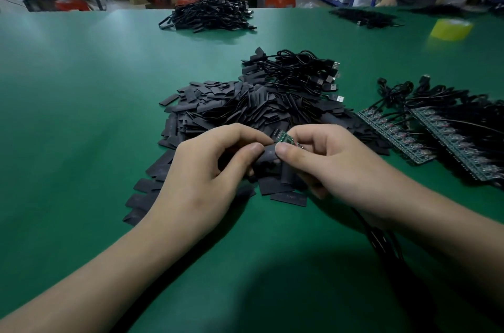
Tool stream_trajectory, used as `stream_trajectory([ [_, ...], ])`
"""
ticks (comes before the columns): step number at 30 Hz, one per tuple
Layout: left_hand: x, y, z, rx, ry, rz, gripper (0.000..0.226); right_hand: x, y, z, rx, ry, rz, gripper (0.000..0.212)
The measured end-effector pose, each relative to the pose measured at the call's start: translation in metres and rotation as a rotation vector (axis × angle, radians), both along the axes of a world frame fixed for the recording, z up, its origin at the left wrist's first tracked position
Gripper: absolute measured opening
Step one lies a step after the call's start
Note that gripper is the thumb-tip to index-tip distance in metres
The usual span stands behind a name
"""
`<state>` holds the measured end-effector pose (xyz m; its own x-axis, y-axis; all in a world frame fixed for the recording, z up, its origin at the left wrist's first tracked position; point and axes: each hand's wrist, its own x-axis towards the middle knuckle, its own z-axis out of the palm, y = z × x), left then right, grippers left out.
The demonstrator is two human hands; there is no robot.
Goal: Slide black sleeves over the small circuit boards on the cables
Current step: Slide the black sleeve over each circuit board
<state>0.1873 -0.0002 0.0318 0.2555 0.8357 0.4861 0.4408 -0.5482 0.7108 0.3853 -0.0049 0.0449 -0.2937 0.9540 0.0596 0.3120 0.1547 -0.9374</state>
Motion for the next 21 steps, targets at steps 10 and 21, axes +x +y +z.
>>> stream_trajectory([
  [10, -0.004, -0.001, 0.007, 0.137, 0.042, 0.051, 0.022, 0.009, -0.004, 0.000, -0.083, 0.162, -0.020, 0.033],
  [21, -0.004, -0.002, 0.008, 0.068, -0.022, 0.067, 0.017, 0.014, -0.005, 0.001, -0.052, 0.167, 0.065, 0.010],
])
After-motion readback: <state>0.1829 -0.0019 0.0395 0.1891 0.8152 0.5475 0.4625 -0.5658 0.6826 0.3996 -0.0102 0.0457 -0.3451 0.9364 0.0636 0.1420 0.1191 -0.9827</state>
